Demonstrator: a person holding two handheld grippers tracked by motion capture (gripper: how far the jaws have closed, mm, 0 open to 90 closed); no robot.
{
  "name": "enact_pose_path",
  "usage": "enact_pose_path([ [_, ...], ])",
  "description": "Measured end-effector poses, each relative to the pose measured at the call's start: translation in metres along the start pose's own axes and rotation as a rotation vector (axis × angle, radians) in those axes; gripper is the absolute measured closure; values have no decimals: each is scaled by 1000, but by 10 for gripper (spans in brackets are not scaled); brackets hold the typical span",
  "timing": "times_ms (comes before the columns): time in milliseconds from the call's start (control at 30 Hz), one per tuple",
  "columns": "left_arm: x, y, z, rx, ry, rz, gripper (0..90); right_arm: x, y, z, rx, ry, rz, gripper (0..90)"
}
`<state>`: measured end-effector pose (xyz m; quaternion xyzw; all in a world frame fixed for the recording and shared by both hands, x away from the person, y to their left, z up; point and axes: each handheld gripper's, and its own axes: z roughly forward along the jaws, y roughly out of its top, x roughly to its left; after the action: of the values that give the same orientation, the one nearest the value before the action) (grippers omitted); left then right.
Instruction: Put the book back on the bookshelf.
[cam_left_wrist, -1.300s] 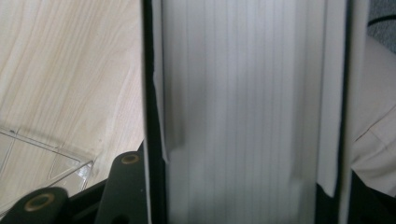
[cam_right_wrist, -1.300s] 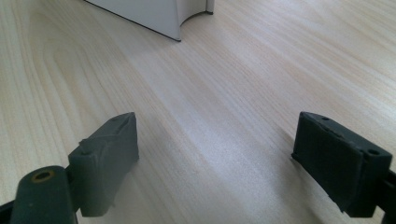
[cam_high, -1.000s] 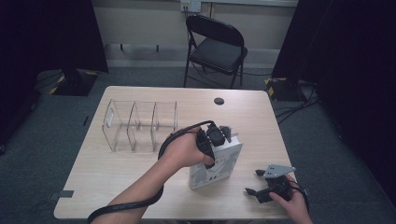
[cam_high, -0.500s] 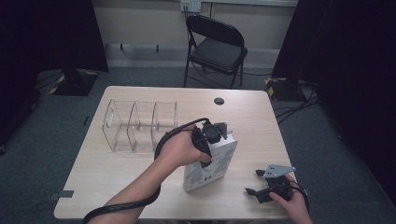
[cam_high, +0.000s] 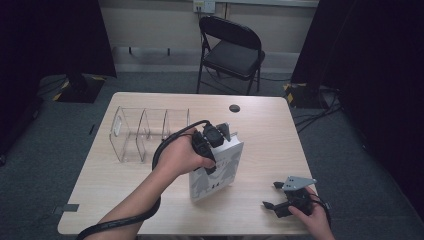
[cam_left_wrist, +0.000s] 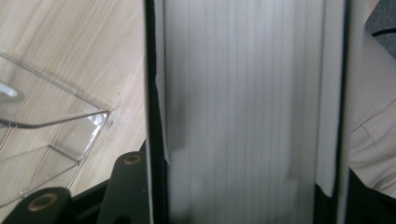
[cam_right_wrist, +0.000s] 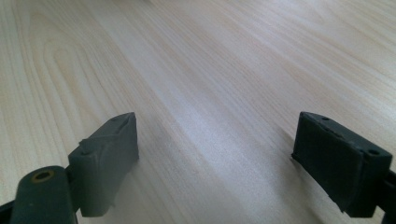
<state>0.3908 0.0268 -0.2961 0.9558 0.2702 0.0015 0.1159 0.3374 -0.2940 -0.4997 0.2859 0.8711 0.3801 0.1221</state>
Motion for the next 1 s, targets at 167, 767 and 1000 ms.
enact_pose_path([
  [167, 7, -9, -4, 8, -5, -21, 532, 0, 0, 0, 0, 0, 1, 133],
  [767, 24, -42, -20, 13, 33, -97, 532, 0, 0, 0, 0, 0, 1, 133],
  [1000, 31, -55, -24, 9, 42, -127, 531, 0, 0, 0, 0, 0, 0, 133],
])
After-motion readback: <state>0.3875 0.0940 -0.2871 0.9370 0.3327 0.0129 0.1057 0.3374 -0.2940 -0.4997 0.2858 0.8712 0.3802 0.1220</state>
